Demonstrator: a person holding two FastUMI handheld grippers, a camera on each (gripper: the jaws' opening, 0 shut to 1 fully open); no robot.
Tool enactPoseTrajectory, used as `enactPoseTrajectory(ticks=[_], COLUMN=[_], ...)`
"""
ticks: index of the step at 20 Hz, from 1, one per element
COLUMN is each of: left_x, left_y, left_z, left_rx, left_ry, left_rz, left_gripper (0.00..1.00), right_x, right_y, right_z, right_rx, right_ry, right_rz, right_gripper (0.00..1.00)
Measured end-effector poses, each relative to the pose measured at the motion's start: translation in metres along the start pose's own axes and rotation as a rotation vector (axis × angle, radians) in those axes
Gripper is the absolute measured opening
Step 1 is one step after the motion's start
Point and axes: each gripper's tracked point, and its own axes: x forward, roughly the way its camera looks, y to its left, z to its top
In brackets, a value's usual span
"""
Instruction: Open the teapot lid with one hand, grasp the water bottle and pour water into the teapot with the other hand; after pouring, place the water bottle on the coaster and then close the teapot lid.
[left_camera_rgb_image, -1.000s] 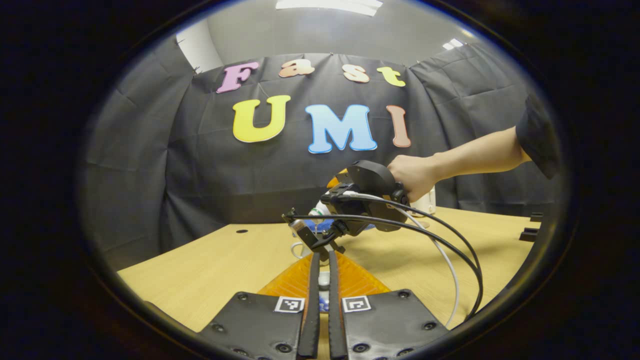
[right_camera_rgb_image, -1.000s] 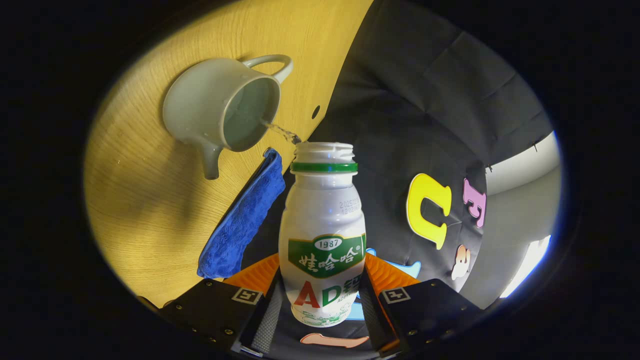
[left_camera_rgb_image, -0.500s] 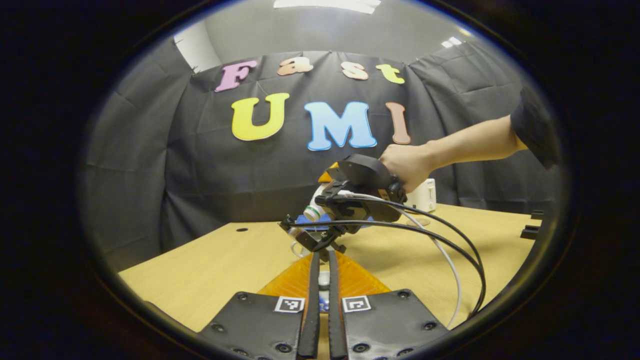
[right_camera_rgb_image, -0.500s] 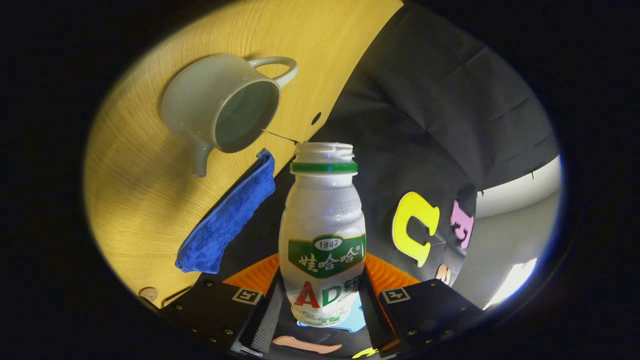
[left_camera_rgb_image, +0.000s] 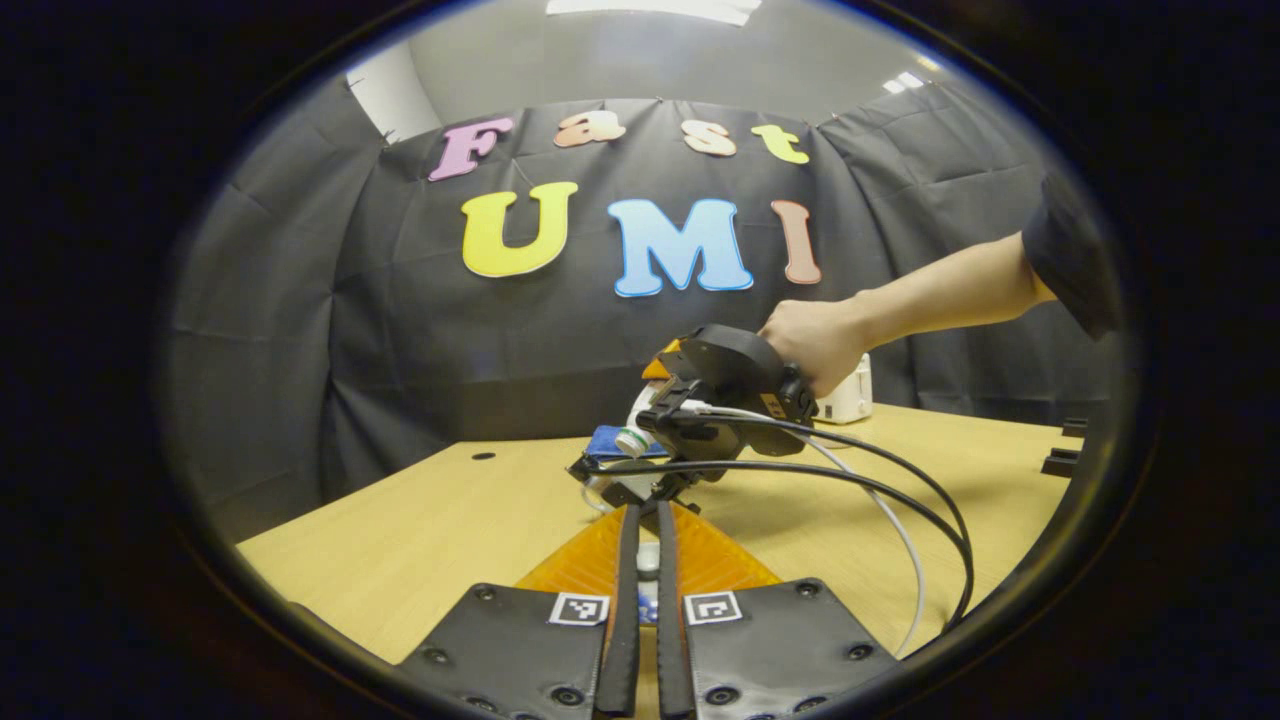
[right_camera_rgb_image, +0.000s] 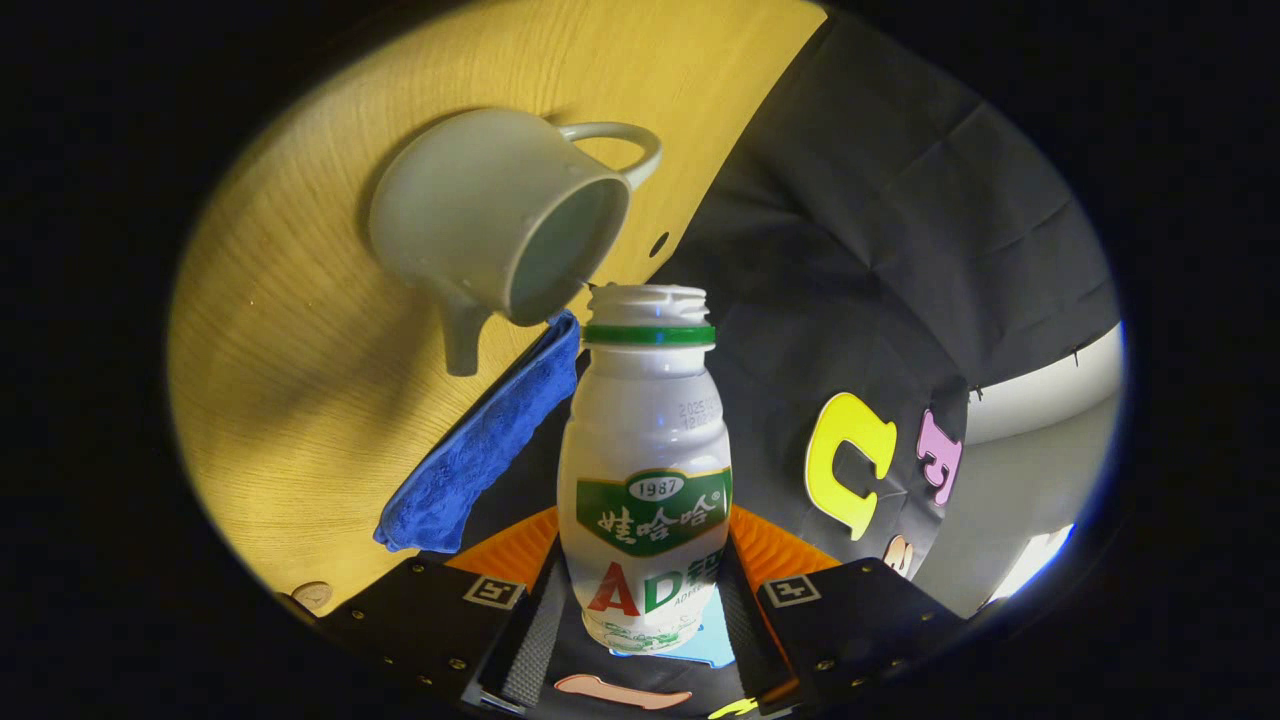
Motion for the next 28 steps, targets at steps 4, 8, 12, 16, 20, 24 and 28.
enactPoseTrajectory(ticks=[4,8,12,16,20,24,28], left_x=[0.0,0.001,0.004,0.011,0.028,0.057,0.093], left_y=[-0.001,-0.001,0.0,0.003,0.015,0.023,0.028], left_z=[0.0,0.001,0.006,0.011,0.018,0.034,0.06], left_rx=[0.005,-0.006,-0.007,-0.036,-0.094,-0.121,-0.083], left_ry=[0.001,0.003,-0.009,-0.009,-0.02,-0.043,-0.086], left_rz=[0.003,0.001,0.007,0.004,0.013,0.012,0.004], left_gripper=[0.18,0.18,0.18,0.18,0.18,0.18,0.14], right_x=[0.0,-0.002,-0.007,-0.018,-0.038,-0.068,-0.095], right_y=[0.004,0.015,0.034,0.041,0.039,0.038,0.043], right_z=[0.0,-0.004,-0.005,-0.005,-0.018,-0.032,-0.049], right_rx=[0.039,0.202,0.426,0.688,1.0,1.37,1.681], right_ry=[-0.003,0.007,0.022,0.037,0.071,0.111,0.144], right_rz=[0.007,0.037,0.099,0.104,0.068,0.071,0.107], right_gripper=[0.71,0.72,0.72,0.71,0.72,0.72,0.72])
